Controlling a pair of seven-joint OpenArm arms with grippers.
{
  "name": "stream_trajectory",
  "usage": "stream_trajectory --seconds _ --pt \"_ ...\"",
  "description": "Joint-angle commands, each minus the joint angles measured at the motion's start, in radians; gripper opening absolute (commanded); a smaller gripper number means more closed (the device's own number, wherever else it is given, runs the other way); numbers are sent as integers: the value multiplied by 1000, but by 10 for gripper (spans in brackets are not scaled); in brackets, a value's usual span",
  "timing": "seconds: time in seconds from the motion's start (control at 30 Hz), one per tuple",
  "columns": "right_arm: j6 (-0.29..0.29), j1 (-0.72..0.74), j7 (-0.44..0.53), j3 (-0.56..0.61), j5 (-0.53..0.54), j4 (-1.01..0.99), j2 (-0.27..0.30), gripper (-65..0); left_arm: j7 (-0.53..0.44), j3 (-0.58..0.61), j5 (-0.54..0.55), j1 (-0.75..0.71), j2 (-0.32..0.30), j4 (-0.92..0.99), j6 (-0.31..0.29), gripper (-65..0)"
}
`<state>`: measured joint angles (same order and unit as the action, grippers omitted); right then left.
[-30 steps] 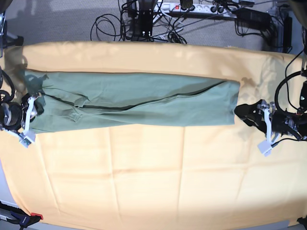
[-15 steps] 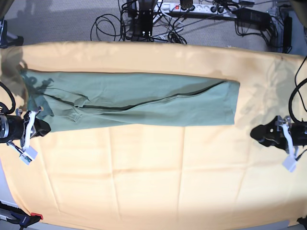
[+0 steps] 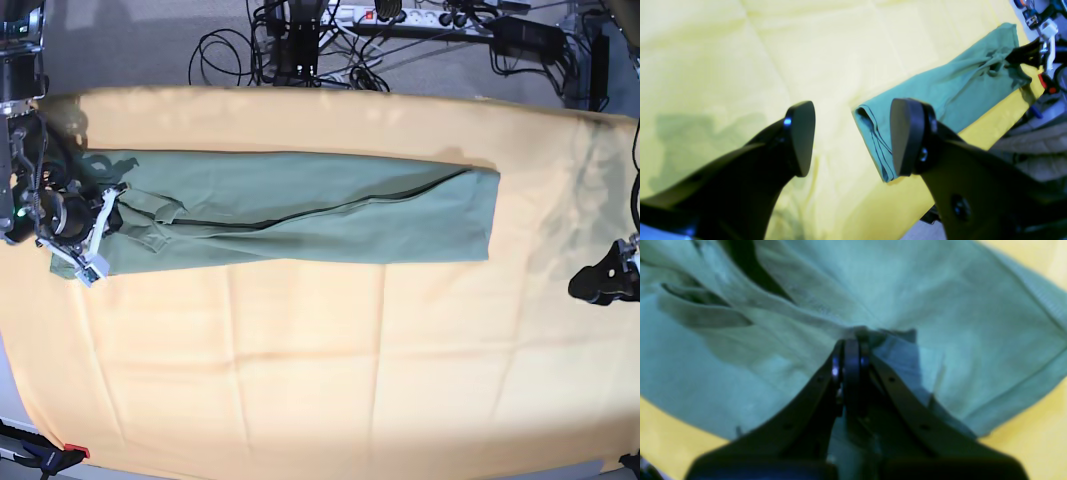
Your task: Fold the T-shirt properly
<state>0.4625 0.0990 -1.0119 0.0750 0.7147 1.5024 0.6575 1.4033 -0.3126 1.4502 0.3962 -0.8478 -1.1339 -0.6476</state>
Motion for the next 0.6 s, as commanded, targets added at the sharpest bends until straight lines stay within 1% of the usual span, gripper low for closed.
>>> stream_trajectory --seconds 0.0,0.1,0.17,0.2,0.27,0.3,0.37,0.57 --pt "-8 6 19 -11 -15 11 11 -650 -12 -23 13 4 -27 -13 -2 -277" --pt "-27 -23 33 -11 -75 11 -16 -650 -14 -59 13 -53 -27 -13 -3 -277" --pt "-61 -32 33 -11 -113 11 -32 -650 -16 -72 13 -87 -24 -13 -3 -277" --pt "-76 -35 33 -11 -123 11 -36 -650 -15 -76 8 -97 -18 -13 -3 -277" --pt "-89 -36 32 -11 -137 11 -45 -650 -15 -83 -2 -119 -5 -13 -1 -277" --pt "-93 -36 32 -11 -140 11 -47 -650 -15 -83 -2 -127 3 -13 13 -277" --pt "-98 -35 33 -11 -140 11 -48 -650 -15 -83 -1 -154 20 -13 20 -277" --pt "-100 -35 32 -11 -140 11 -47 -650 -18 -84 -3 -205 77 -13 19 -277"
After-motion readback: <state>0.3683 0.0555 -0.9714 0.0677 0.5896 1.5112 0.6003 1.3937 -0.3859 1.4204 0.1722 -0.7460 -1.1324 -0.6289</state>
